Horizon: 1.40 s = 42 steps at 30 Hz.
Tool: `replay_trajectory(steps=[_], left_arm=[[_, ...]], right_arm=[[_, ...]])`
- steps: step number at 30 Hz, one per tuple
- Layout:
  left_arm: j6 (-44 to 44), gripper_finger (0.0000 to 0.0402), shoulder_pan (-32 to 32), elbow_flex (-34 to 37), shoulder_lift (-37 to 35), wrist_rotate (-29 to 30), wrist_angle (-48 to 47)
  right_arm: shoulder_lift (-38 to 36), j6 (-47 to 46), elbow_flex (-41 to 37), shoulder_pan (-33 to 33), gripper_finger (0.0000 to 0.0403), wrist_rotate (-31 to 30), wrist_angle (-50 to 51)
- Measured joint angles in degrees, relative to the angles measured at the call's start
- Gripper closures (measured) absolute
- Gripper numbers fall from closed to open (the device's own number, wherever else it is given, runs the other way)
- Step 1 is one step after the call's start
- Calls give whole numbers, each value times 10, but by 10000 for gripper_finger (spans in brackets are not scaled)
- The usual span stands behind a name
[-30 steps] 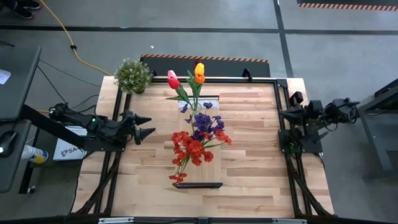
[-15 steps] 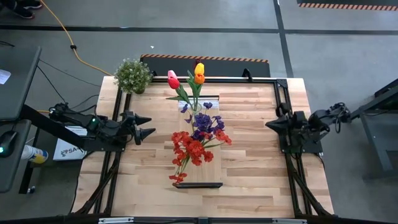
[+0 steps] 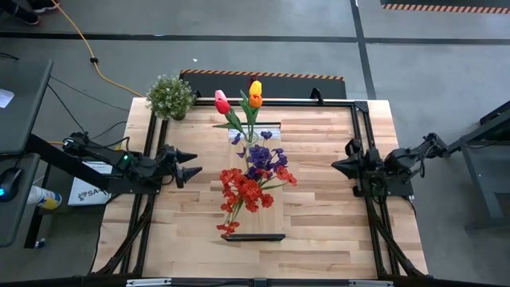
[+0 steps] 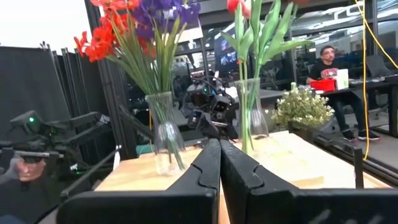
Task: Pick and place flowers into a vace then onto a shelf
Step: Return to Home Position
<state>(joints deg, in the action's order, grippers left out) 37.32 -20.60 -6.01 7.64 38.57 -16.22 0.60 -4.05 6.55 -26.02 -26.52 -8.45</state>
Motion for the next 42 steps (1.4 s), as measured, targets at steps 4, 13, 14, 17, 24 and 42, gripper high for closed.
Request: replay_trajectory(steps=[4, 13, 14, 17, 24, 42], left_arm=[[-4, 9, 0, 0, 0, 15, 1], [-35, 9, 0, 3, 0, 80, 36], [-48, 9, 0, 3, 0, 81, 52], [-87, 9, 0, 3, 0, 64, 83], [-109, 9, 0, 3, 0, 42, 92], [-196, 9, 0, 1, 0, 44, 87]], right_arm=[[0, 0, -10, 0, 403, -1, -7], [0, 11, -15, 0, 403, 4, -13], [0, 15, -15, 0, 403, 7, -15], [0, 30, -15, 0, 403, 15, -22], [0, 41, -15, 0, 403, 22, -27], [0, 71, -15, 0, 403, 28, -23]])
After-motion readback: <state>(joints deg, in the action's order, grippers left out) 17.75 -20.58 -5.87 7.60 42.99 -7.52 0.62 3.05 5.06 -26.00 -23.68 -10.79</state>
